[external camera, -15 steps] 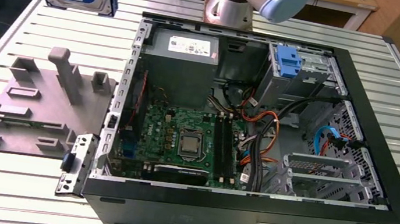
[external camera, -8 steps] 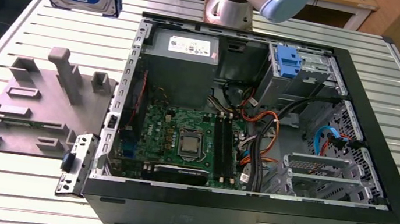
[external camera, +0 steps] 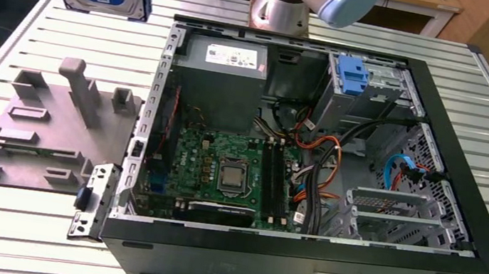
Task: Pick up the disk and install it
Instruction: 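Pick up the disk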
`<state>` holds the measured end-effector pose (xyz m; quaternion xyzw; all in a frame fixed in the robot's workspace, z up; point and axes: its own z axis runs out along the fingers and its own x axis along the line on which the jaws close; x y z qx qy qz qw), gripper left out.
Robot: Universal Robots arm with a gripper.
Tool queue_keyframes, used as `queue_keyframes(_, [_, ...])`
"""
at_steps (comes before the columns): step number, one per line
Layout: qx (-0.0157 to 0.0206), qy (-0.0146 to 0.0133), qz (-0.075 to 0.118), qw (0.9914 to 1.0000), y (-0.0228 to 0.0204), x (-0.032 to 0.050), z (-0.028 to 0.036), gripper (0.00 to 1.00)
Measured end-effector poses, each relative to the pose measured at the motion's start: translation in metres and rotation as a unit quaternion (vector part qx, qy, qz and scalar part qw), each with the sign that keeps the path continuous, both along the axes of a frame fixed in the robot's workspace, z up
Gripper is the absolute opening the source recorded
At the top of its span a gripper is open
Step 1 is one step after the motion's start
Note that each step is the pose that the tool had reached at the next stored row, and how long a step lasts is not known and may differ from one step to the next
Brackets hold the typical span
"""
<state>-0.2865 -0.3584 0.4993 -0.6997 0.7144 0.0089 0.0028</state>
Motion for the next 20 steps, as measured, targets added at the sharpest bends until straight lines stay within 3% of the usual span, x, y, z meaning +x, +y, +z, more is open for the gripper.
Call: queue_keyframes(20, [0.0, 0.0, 0.0, 1.0, 0.0, 0.0036, 0.0001, 0.35])
